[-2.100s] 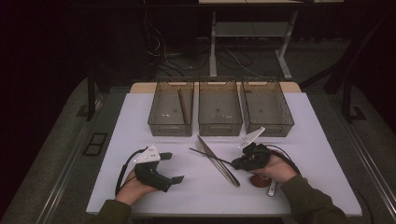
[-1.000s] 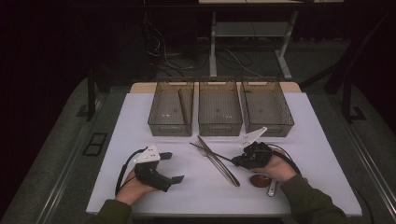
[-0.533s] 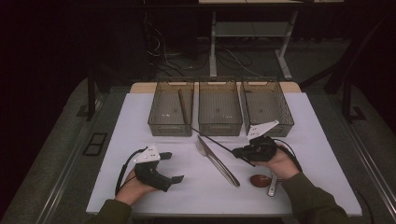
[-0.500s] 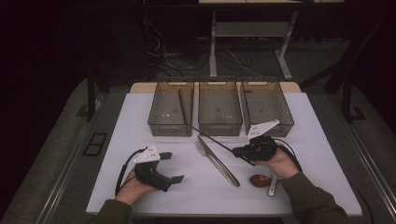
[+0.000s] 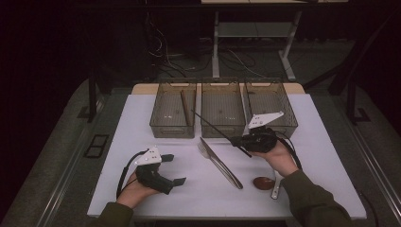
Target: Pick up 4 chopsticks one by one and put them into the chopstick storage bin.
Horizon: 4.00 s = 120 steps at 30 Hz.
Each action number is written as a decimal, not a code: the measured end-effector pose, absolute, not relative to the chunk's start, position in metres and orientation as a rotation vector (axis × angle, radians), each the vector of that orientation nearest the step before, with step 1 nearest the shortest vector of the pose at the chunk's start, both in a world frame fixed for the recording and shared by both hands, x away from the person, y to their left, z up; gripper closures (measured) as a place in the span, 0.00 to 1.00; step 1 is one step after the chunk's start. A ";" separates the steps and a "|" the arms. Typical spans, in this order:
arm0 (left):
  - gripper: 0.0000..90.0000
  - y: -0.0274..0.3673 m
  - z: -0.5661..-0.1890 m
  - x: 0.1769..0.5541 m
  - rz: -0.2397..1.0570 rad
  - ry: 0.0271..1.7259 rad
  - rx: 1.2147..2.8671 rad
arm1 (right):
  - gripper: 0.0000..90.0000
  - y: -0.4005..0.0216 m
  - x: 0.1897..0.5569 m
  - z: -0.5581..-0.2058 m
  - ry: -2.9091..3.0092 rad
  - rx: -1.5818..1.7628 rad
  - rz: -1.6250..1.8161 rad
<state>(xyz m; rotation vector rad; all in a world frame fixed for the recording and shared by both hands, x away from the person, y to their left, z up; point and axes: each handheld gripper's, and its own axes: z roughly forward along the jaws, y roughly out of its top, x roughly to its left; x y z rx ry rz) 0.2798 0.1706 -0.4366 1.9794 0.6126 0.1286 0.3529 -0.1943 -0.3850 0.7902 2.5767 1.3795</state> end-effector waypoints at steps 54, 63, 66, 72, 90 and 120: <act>0.00 0.168 -0.436 0.278 0.127 0.625 1.965 | 0.94 -0.061 0.455 -0.333 2.403 0.906 1.530; 0.00 0.168 -0.436 0.277 0.118 0.617 1.956 | 0.94 -0.029 0.471 -0.349 2.422 0.938 1.503; 0.00 0.168 -0.436 0.277 0.119 0.612 1.959 | 0.94 -0.021 0.476 -0.357 2.434 0.956 1.479; 0.00 0.168 -0.436 0.277 0.113 0.617 1.950 | 0.94 -0.008 0.484 -0.377 2.473 0.990 1.390; 0.00 0.167 -0.436 0.277 0.109 0.613 1.957 | 0.83 0.004 0.487 -0.390 2.597 1.000 1.210; 0.00 0.166 -0.437 0.277 0.119 0.615 1.970 | 0.30 -0.043 0.458 -0.349 2.629 0.855 1.311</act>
